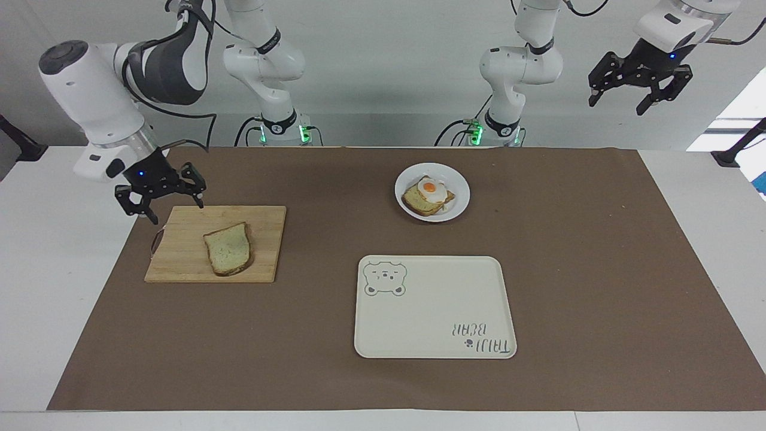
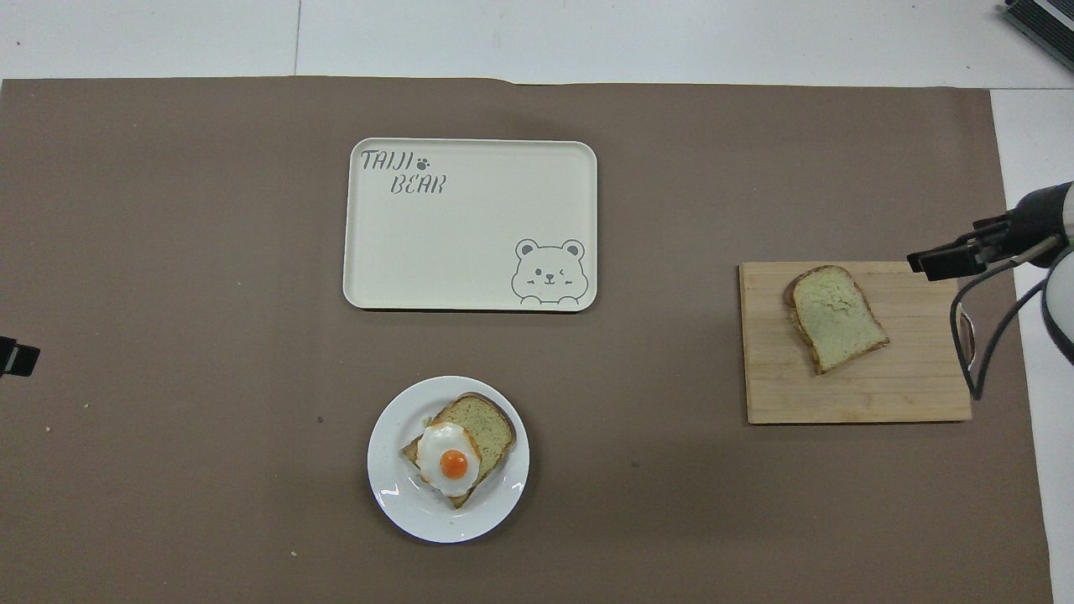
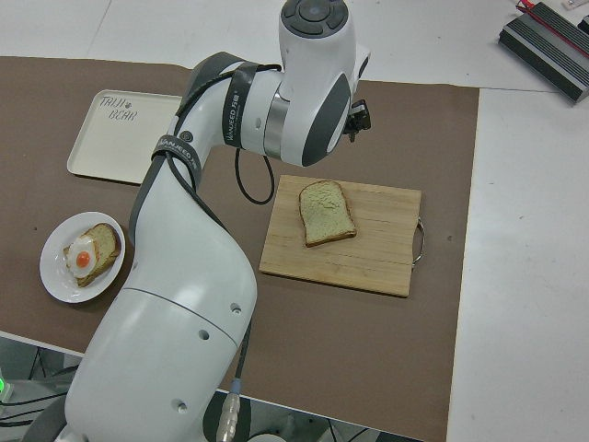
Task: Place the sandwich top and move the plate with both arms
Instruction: 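Reach the right gripper to the bread slice on the bamboo board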
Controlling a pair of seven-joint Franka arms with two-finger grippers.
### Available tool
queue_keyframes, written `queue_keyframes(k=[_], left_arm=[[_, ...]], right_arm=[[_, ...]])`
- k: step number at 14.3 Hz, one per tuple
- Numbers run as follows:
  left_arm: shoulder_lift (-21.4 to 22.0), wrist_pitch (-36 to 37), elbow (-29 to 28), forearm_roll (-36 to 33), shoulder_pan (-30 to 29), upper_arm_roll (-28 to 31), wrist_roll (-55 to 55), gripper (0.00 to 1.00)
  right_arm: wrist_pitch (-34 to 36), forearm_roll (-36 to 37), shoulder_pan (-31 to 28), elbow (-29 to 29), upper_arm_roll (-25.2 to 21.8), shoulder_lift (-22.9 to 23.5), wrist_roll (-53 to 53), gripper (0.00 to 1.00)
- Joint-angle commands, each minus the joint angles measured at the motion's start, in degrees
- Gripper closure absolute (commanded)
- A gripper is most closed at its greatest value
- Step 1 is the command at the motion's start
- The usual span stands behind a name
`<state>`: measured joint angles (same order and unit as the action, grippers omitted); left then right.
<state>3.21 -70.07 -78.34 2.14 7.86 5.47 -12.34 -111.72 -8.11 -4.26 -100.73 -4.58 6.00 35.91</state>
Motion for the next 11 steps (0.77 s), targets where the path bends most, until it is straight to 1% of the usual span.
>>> queue_keyframes(k=[1, 3, 4, 6, 8, 11], left_arm=[[1.36, 0.20, -1.47, -0.39, -0.13, -0.11, 0.21, 0.00], [1.36, 0.29, -1.47, -0.47, -0.13, -0.11, 0.21, 0.00], [1.36, 0.20, -1.47, -0.47, -0.13, -0.11, 0.21, 0.00], [1.36, 0.20, -1.47, -0.47, -0.13, -0.11, 0.21, 0.00], [1.36, 0.20, -1.47, -0.47, -0.13, -0.11, 0.21, 0.00], [1.36, 0.20, -1.47, -0.47, -0.13, -0.11, 0.21, 0.00]], right_arm=[[-4.20, -2.62, -0.83, 0.10, 0.44, 4.27, 3.54, 0.00], [-5.26, -3.14, -0.22, 0.10, 0.44, 6.12, 3.64, 0.00], [-5.35, -4.54, -0.30, 0.10, 0.44, 7.09, 3.99, 0.00], [-5.53, -6.04, -0.48, -0.16, 0.44, 8.59, 7.31, 0.00], [-5.53, -6.04, -0.66, -1.83, 0.44, 9.38, 9.95, 0.00], [-6.93, -6.13, -1.27, -2.36, 0.44, 13.15, 15.49, 0.00]])
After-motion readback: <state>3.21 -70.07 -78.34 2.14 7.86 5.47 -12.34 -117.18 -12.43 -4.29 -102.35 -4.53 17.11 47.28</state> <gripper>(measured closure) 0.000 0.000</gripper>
